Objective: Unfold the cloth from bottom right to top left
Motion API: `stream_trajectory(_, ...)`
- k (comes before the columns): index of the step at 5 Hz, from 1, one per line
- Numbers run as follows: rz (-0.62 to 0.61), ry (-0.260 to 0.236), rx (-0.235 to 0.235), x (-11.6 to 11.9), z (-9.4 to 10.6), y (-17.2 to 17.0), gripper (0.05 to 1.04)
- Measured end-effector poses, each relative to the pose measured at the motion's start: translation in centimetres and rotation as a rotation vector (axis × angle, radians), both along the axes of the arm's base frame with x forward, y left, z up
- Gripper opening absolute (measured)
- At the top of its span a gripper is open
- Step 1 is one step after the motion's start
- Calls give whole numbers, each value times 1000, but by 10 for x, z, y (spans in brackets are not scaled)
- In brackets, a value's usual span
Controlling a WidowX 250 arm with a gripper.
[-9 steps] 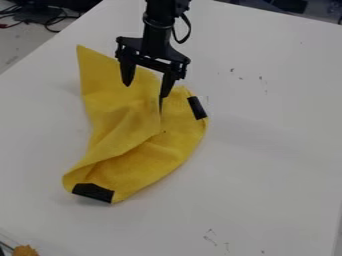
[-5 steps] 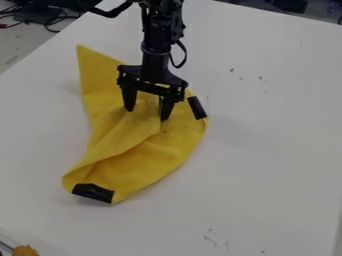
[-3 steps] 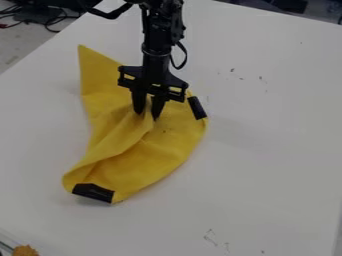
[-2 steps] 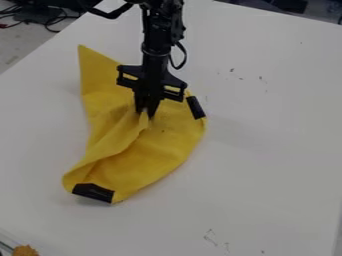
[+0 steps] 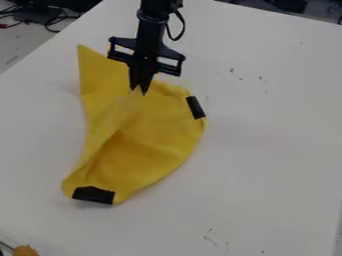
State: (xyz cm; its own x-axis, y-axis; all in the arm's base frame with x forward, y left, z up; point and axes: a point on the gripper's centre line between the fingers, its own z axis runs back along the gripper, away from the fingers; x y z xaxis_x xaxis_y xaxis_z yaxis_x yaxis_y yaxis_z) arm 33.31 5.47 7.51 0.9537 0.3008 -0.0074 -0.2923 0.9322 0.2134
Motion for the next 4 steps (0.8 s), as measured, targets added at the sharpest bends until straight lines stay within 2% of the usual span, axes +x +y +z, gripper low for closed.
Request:
stream_trajectory(1,119,-40,-19,-27,4,29,55)
stream_trajectory(2,217,-66,-69,-60,-9,56,55)
stream_trajectory(4,355,-83,-91,-113,-31,110,55)
